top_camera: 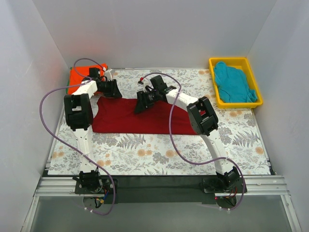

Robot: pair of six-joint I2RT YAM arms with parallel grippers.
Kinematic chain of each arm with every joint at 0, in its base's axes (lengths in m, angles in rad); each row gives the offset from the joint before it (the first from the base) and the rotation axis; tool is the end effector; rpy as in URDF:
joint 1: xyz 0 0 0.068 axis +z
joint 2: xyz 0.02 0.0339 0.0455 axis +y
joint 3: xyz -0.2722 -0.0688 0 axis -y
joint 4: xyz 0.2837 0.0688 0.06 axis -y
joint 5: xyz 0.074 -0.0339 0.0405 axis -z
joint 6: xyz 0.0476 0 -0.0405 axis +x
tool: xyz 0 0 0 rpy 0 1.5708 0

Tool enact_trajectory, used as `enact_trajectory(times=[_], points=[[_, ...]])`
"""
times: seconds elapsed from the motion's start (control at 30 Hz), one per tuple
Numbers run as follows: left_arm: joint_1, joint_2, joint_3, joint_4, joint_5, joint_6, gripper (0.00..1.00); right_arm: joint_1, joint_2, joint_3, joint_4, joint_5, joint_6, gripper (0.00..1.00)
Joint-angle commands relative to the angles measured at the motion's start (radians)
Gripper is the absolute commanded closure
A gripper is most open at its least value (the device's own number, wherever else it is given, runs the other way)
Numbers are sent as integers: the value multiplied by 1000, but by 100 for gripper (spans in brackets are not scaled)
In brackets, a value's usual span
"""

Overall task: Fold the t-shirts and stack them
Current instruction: Fold the tshirt

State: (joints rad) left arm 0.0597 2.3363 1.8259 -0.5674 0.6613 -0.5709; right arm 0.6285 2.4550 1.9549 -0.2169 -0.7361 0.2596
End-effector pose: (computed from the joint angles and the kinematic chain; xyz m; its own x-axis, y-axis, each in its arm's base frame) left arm 0.5390 0.0029 0.1252 -0.8712 -0.4793 -0.1059 -0.2707 0.6490 -0.7110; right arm 0.4590 0.3731 0.1309 -0.7307 -0.2959 -0.6153 -0.6803 0.3910 0.6199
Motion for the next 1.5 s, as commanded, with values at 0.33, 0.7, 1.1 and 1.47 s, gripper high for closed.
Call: enact_trajectory(times=[0.33,0.7,1.1,1.47], points=[[2,-84,6,21,-17,35,100,-33,-34,-19,113,78,38,43],[2,-137,-37,60,6,46,100,-36,9,-21,192,142,89,41],[2,-149,-42,60,3,51,100,-39,-19,-74,197,179,89,55],[2,-152,-50,61,-3,54,100,-7,-5,-74,159,224,21,57]])
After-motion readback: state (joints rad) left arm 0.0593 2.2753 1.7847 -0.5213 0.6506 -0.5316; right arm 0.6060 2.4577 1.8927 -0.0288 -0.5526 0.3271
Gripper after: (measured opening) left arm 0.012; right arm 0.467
